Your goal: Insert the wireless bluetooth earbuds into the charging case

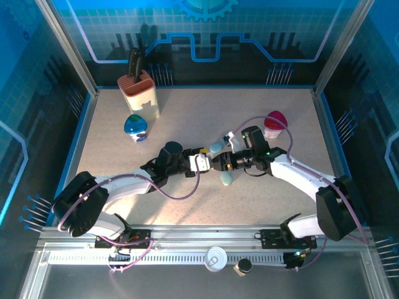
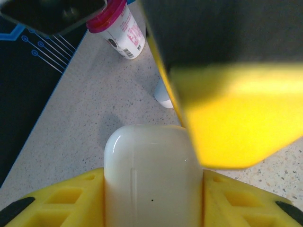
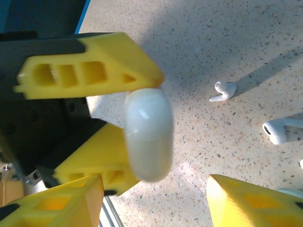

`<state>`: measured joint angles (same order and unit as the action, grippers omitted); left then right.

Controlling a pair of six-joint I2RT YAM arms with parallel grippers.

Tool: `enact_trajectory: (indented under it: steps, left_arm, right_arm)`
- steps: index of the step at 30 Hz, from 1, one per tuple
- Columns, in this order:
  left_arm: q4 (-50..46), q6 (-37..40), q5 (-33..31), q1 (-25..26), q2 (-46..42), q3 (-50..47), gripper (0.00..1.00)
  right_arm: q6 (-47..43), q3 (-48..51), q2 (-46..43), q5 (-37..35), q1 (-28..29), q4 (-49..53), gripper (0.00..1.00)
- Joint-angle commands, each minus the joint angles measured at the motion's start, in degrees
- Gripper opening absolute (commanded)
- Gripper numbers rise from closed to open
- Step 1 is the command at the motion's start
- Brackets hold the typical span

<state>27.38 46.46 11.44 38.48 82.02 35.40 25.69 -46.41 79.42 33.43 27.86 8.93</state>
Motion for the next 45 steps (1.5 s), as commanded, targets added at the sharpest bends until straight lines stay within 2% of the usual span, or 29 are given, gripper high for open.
enact_trajectory:
  steps: [1,6,15,17,22,25,27,28,30,34,37,40,43,45]
  left_arm:
    - [1.01,-0.04,2.79,0.06,-2.42,-0.83,0.45]
    - [0.00,0.56,3.74,0.03,-2.65,-1.03,0.46]
    - [-1.70,1.80,5.48,0.05,-2.57,-0.51,0.48]
    - [-2.11,1.88,5.74,0.12,-2.43,-0.24,0.48]
    - [-1.85,1.73,5.61,0.15,-2.26,-0.31,0.48]
    - [-1.08,1.09,5.42,0.17,-2.32,-0.59,0.50]
    - [-0.10,-0.65,5.26,0.15,-2.39,-0.61,0.56]
    - [0.43,-2.17,5.19,0.08,-2.32,-0.47,0.63]
    - [2.04,-7.32,5.05,-0.02,-2.30,-0.13,0.83]
    - [9.34,-18.59,10.38,-1.38,-3.34,-1.55,0.98]
    - [20.08,-30.42,18.97,-5.31,-3.25,-4.13,0.99]
    - [35.01,-44.69,28.51,-9.87,-0.76,-6.56,0.99]
    - [47.83,-55.29,34.51,-11.59,2.21,-7.16,0.94]
    - [52.81,-60.24,37.03,-11.59,3.58,-6.79,0.92]
  right_arm:
    - [1.10,-2.37,1.07,-0.20,0.59,-1.36,0.56]
    - [2.90,-2.28,1.98,-0.24,0.19,-3.31,0.52]
    - [6.01,-1.61,2.05,2.69,-0.74,-8.06,0.53]
    - [6.28,-1.75,2.64,2.47,-0.88,-8.18,0.47]
    - [6.36,-1.84,3.39,3.11,-0.88,-8.66,0.25]
    - [4.61,-1.93,2.70,2.59,-0.97,-8.33,0.18]
    - [3.32,-1.70,1.79,1.91,-1.05,-8.65,0.16]
    - [2.69,-1.27,1.10,1.60,-1.15,-9.41,0.14]
    - [1.89,0.04,-0.70,0.57,-1.36,-11.66,0.12]
    - [-1.38,2.69,-6.29,-1.60,-2.82,-14.99,0.08]
    - [-3.23,4.97,-11.78,-0.74,-4.73,-18.49,0.08]
    - [-5.56,5.56,-16.53,3.96,-6.44,-19.85,0.09]
    - [-9.08,4.24,-19.92,8.94,-7.14,-17.53,0.09]
    - [-10.28,3.77,-21.45,10.94,-7.20,-17.08,0.08]
